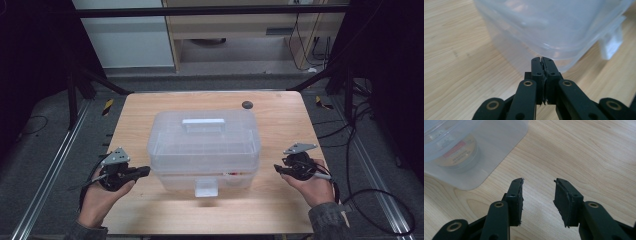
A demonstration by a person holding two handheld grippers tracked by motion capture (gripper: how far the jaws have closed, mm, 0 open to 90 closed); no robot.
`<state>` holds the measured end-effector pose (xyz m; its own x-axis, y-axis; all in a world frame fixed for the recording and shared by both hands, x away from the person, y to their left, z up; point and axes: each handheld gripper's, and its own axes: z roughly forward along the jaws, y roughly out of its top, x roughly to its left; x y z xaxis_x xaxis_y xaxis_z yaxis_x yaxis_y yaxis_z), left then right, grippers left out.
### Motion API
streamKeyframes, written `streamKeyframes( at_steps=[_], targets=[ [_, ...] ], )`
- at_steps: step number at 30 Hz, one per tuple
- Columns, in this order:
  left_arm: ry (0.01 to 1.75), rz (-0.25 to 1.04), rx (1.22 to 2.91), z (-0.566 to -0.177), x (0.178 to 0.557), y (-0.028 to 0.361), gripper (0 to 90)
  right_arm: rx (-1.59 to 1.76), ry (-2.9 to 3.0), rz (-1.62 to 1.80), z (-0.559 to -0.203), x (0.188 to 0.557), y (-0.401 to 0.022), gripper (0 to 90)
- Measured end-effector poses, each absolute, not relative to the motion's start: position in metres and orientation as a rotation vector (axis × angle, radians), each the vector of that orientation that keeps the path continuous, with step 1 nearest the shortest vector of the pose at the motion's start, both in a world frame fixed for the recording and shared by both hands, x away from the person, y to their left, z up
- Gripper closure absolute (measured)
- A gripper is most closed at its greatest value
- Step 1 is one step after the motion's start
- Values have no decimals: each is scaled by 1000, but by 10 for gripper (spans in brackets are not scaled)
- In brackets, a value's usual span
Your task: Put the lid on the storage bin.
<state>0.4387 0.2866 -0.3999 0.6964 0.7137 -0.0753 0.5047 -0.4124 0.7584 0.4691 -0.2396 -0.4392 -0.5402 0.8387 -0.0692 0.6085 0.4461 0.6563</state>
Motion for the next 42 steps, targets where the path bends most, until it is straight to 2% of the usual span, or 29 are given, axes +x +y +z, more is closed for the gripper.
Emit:
streamKeyframes(
  at_steps=[5, 14, 15, 20, 21, 24, 26, 28, 31, 32, 33, 34, 40, 42],
  targets=[
    [973, 349, 2086, -402, 442, 299, 859, 1232, 2315, 821, -440, 469, -240, 580],
    [1036, 466, 2085, -409, 450, 314, 812, 1249, 2306, 811, -446, 472, -242, 575],
    [1051, 485, 2091, -413, 453, 317, 778, 1254, 2304, 806, -448, 474, -241, 570],
    [1076, 518, 2092, -421, 458, 319, 734, 1268, 2296, 796, -451, 479, -241, 539],
    [1093, 534, 2092, -425, 460, 320, 688, 1274, 2294, 790, -453, 481, -241, 519],
    [1104, 549, 2092, -429, 463, 321, 660, 1286, 2290, 780, -454, 484, -242, 498],
    [1125, 573, 2091, -435, 467, 322, 565, 1311, 2277, 766, -458, 489, -244, 449],
    [1128, 576, 2104, -437, 469, 322, 534, 1323, 2269, 760, -459, 490, -245, 423],
    [1165, 588, 2092, -446, 477, 324, 419, 1366, 2241, 743, -464, 497, -247, 334],
    [1165, 588, 2092, -446, 477, 324, 378, 1366, 2241, 743, -464, 497, -247, 334],
    [1173, 591, 2086, -449, 479, 324, 378, 1378, 2236, 739, -465, 499, -247, 312],
    [1184, 606, 2081, -452, 483, 324, 306, 1392, 2222, 746, -469, 503, -248, 274],
    [1228, 609, 2080, -467, 497, 325, 173, 1440, 2186, 771, -479, 515, -247, 179],
    [1232, 603, 2089, -471, 499, 324, 159, 1450, 2177, 777, -481, 517, -247, 166]
  ],
)
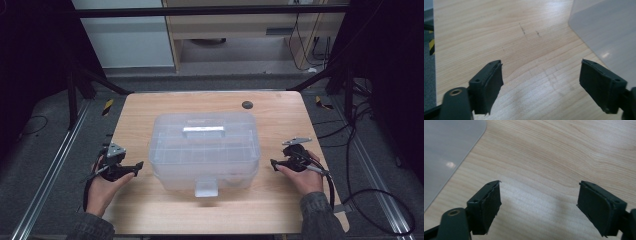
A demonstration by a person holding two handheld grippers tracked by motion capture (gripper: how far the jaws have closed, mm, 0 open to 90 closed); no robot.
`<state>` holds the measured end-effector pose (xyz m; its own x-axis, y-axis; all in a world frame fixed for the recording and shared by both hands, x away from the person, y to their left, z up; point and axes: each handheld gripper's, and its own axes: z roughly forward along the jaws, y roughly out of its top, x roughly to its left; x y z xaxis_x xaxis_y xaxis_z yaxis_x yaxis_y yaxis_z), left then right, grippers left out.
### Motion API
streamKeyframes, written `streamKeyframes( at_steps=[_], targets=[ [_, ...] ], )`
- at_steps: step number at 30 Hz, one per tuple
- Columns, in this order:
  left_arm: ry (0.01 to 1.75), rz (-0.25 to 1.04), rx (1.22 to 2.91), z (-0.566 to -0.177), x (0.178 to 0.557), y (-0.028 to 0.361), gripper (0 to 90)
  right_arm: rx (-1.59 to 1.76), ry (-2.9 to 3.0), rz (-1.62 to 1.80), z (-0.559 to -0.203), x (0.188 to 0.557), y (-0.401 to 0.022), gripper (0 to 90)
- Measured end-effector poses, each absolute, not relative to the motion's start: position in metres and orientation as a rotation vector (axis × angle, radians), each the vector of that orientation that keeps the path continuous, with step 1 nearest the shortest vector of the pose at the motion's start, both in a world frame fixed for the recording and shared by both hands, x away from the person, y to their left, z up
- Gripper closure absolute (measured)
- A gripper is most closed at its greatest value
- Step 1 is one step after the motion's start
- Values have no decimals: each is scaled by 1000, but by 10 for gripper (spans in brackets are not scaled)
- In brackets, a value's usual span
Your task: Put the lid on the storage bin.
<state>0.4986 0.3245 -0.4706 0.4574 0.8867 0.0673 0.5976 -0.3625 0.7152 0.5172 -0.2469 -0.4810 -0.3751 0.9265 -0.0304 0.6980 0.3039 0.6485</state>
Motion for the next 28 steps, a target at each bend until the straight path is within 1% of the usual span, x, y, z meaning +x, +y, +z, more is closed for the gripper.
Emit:
streamKeyframes(
  at_steps=[1, 4, 6, 7, 12, 13, 16, 17, 20, 21, 28],
  targets=[
    [1246, 603, 2091, -476, 501, 324, 131, 1464, 2159, 778, -484, 521, -247, 152],
    [1253, 592, 2095, -480, 504, 323, 85, 1477, 2136, 794, -486, 523, -247, 136],
    [1253, 589, 2100, -486, 509, 323, 70, 1505, 2120, 788, -490, 526, -247, 108],
    [1253, 589, 2100, -486, 509, 323, 61, 1505, 2120, 788, -490, 526, -247, 108],
    [1238, 579, 2120, -494, 518, 318, 45, 1525, 2099, 757, -498, 530, -244, 91],
    [1232, 581, 2142, -497, 521, 317, 38, 1530, 2093, 752, -501, 531, -243, 72],
    [1246, 566, 2142, -501, 524, 317, 20, 1552, 2083, 775, -503, 532, -244, 54],
    [1244, 550, 2125, -503, 526, 317, 17, 1553, 2069, 786, -505, 533, -243, 29],
    [1248, 534, 2106, -505, 527, 318, 7, 1551, 2057, 799, -507, 533, -242, 6],
    [1236, 538, 2075, -508, 527, 321, 0, 1538, 2038, 825, -509, 533, -242, 3],
    [1239, 541, 2073, -508, 528, 321, 0, 1519, 2008, 851, -512, 530, -242, 4]
  ],
)
